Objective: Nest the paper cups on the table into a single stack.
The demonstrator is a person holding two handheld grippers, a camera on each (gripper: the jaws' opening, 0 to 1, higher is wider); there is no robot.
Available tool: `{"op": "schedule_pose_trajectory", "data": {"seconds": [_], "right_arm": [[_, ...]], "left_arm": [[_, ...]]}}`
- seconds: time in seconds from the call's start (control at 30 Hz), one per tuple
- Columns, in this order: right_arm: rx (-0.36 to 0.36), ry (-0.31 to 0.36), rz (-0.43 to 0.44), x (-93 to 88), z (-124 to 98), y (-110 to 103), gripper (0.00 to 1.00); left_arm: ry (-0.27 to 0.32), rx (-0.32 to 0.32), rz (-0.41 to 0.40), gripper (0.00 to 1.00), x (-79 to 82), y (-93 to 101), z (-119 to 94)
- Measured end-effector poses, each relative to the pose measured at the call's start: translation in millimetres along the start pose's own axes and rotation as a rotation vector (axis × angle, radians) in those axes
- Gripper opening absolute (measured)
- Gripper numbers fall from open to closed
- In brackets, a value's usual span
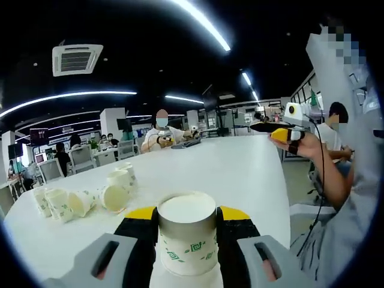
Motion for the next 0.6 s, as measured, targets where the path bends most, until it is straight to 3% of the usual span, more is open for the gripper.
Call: {"op": "schedule_pose_trajectory", "data": {"seconds": [0.6], "right_arm": [[-0.003, 0.006, -0.008, 2.8, -4, -1, 0.61]], "left_arm": [[-0.002, -0.088, -0.03, 0.41, -7.5, 28.2, 11]]}}
Point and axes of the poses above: the point that each gripper's makers call its tool centre point, and the gripper's own axes: z roughly forward along the fingers, y roughly to its right, x roughly out of its top, the point moved 8 cm from there along -z, roughly backward along the fingers, and after that the axes turned 12 degrees about -x, right-handed, at the moved point
